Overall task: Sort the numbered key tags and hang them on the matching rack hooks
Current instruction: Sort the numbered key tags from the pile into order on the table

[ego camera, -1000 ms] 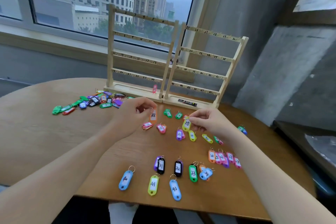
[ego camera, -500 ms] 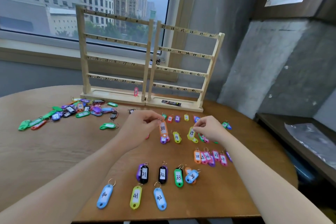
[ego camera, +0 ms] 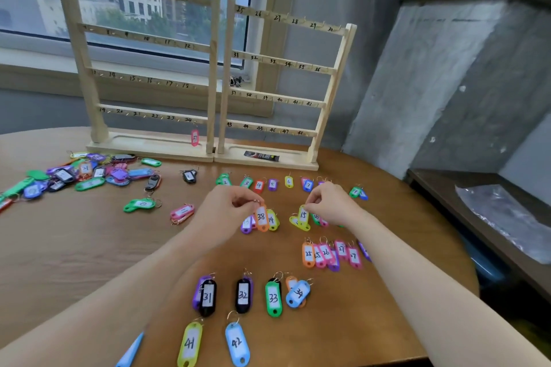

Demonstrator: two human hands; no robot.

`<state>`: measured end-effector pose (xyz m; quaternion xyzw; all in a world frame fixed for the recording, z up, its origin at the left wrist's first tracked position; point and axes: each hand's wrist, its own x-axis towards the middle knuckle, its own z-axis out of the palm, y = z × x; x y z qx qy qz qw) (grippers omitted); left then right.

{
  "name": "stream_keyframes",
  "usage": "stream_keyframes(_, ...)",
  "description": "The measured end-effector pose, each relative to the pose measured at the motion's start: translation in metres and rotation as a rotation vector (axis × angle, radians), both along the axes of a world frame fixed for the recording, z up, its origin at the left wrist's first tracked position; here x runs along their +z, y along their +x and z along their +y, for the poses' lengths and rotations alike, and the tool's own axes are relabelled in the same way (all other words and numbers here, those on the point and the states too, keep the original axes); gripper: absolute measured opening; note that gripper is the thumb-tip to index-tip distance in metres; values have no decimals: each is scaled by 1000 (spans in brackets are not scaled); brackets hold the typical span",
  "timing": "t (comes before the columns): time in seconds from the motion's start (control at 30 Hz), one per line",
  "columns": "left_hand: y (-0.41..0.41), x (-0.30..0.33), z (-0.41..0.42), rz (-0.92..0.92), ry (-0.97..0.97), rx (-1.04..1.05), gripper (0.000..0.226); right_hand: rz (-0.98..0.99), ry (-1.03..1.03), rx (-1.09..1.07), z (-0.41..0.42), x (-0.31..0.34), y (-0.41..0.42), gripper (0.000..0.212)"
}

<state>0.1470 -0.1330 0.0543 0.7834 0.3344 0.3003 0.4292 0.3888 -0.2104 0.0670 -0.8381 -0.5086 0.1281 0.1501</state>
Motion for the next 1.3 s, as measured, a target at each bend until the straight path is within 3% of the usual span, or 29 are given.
stream_keyframes(0.5, 35, 6, -30, 129, 7, -193, 18, -50, 102, 61, -14, -7, 4, 11)
stream_keyframes(1.0, 88, -6, -79, 272, 14, -514, 7, 95, 404, -220, -125, -2, 55, 18)
stream_keyframes(1.3, 137, -17, -109, 301, 53, -591, 6, 79, 382, -306, -166, -17, 85, 17)
